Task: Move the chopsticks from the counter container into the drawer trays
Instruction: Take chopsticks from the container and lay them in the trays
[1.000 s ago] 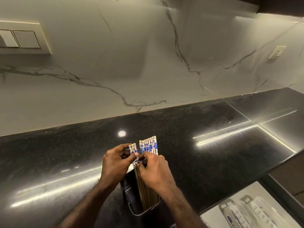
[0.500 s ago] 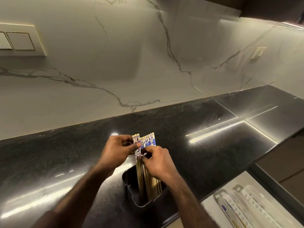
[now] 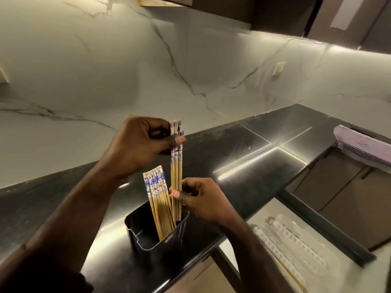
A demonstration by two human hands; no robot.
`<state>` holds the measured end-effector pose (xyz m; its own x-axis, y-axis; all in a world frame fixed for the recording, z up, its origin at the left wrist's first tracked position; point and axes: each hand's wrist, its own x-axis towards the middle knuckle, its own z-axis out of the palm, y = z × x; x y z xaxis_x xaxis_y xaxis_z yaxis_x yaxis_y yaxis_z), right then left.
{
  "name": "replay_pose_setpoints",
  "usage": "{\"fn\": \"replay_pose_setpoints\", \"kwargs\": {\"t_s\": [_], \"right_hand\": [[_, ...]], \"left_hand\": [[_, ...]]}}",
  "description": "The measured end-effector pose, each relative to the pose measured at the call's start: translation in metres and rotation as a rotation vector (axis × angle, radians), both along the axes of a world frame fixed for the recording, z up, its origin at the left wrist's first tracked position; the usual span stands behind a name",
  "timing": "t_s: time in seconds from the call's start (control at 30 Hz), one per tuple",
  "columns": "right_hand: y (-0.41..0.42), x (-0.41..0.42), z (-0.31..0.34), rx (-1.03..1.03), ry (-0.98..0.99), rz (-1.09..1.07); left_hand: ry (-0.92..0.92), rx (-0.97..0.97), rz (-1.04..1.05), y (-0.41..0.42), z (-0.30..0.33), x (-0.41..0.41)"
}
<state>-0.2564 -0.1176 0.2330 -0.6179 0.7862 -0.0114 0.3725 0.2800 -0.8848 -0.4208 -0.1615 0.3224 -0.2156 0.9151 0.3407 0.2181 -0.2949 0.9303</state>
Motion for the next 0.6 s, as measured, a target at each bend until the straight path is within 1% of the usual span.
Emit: {"fn": "replay_pose_setpoints", "kwargs": {"t_s": [0.2, 0.4, 0.5, 0.6], "right_hand": [[-0.028, 0.094, 0.006, -0.035, 0.041, 0.015], [-0.077, 0.229, 0.003, -0.168, 0.035, -0.081], [-0.104, 0.308, 0.008, -0.25, 0.076, -0.136], [-0.126, 0.378, 0.011, -0.291, 0.109, -0.223]], "left_hand": [[-0.053, 0.006, -0.07, -0.017, 0.019, 0.074], [-0.206, 0.0, -0.079, -0.038, 0.012, 0.187], [-0.302, -0.043, -0.127, -0.044, 0.004, 0.253], [-0.41, -0.093, -0.175, -0.044, -0.006, 0.312]]}}
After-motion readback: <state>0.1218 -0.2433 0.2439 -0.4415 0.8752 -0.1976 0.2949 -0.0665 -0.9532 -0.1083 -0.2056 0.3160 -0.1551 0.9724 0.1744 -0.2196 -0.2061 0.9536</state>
